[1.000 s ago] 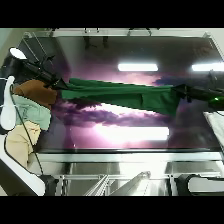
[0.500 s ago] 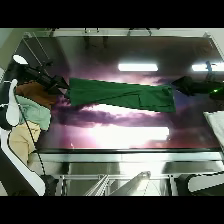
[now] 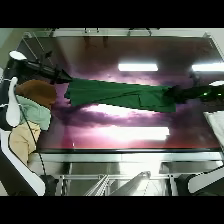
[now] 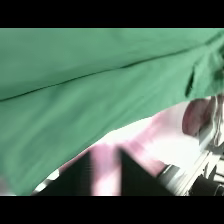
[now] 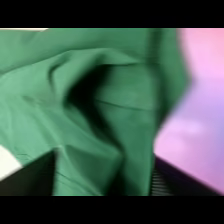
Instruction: Fold the shirts.
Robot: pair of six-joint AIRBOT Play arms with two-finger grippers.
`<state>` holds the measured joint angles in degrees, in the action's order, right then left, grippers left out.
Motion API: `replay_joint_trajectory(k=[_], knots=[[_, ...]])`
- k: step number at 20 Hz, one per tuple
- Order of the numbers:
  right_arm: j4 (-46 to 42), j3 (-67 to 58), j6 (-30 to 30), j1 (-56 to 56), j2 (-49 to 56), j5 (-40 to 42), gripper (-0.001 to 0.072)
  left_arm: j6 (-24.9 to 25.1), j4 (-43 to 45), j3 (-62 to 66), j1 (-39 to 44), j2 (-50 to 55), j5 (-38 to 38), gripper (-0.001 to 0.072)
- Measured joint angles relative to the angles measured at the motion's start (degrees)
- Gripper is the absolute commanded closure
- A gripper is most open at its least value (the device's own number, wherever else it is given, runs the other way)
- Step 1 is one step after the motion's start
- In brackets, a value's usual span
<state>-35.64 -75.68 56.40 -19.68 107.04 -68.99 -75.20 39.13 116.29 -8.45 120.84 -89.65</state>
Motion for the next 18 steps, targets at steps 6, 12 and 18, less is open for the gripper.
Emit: replay_joint_trajectory(k=[6, 12, 18], knots=[[3.65, -0.42, 0.66, 4.09, 2.03, -2.69, 0.0694, -1.14, 3.39, -0.02, 12.83, 3.15, 9.18, 0.0711], [2.14, -3.58, 1.95, -3.13, -1.77, -14.69, 0.0694, -3.91, 7.87, -0.02, 25.05, 5.38, 11.5, 0.0711], [4.72, -8.48, 5.53, -9.73, -7.45, -26.38, 0.0693, -7.37, 7.98, -0.02, 34.93, 5.75, 17.49, 0.0709]])
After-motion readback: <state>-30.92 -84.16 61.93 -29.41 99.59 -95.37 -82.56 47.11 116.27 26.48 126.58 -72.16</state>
